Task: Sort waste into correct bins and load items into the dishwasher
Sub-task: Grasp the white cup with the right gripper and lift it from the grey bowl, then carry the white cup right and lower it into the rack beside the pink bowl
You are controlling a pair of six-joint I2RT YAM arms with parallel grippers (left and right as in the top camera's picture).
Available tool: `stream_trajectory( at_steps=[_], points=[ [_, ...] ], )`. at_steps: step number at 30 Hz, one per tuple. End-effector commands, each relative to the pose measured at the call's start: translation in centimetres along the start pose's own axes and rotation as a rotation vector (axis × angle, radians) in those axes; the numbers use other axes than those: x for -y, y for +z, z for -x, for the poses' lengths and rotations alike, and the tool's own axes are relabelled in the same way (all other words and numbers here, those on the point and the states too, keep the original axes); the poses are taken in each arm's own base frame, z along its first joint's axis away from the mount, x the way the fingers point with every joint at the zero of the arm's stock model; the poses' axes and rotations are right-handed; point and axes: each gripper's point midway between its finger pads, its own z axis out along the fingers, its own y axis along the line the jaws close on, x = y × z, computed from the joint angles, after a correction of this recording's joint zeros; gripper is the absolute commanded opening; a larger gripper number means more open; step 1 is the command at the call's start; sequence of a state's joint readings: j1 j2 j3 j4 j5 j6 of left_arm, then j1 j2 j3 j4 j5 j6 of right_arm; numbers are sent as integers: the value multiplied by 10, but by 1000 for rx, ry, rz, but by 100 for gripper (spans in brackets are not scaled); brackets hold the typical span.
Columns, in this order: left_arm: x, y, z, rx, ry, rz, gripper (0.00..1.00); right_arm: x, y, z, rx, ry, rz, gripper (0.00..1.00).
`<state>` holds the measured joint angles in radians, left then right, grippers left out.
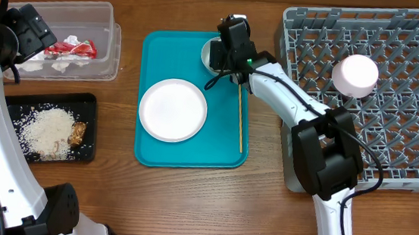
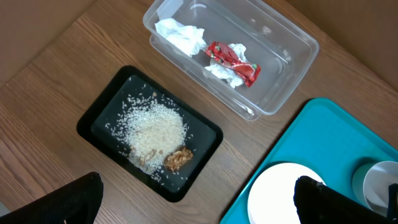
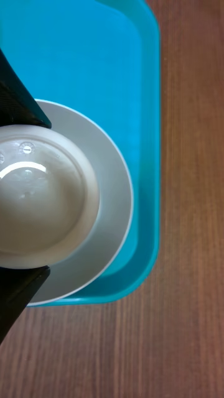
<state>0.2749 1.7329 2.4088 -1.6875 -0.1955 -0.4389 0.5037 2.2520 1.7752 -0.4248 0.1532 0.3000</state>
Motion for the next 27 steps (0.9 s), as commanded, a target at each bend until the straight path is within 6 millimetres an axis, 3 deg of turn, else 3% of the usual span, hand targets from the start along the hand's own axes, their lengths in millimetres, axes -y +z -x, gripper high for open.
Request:
stream_trajectory(
  at_steps=[1,7,11,13,16,19,22,27],
  points=[
    [-1,3,0,-5,-8,13,100,-9,-31,43,83,-2,24,56],
    [-1,3,0,-5,-8,13,100,6,-87,98,175,29,-35,52],
    [-1,3,0,-5,-8,13,100,40,-140,141,255,81,-96,52],
    [-1,3,0,-5,-8,13,100,67,-169,160,292,118,-132,53],
    [-1,3,0,-5,-8,13,100,124,-209,179,331,189,-212,54],
    [-1,3,0,-5,-8,13,100,196,-242,178,329,273,-320,54],
    [-1,3,0,-5,-8,13,100,269,-262,163,291,363,-436,54],
    [-1,3,0,-5,-8,13,100,367,-280,119,197,504,-589,54]
  ],
)
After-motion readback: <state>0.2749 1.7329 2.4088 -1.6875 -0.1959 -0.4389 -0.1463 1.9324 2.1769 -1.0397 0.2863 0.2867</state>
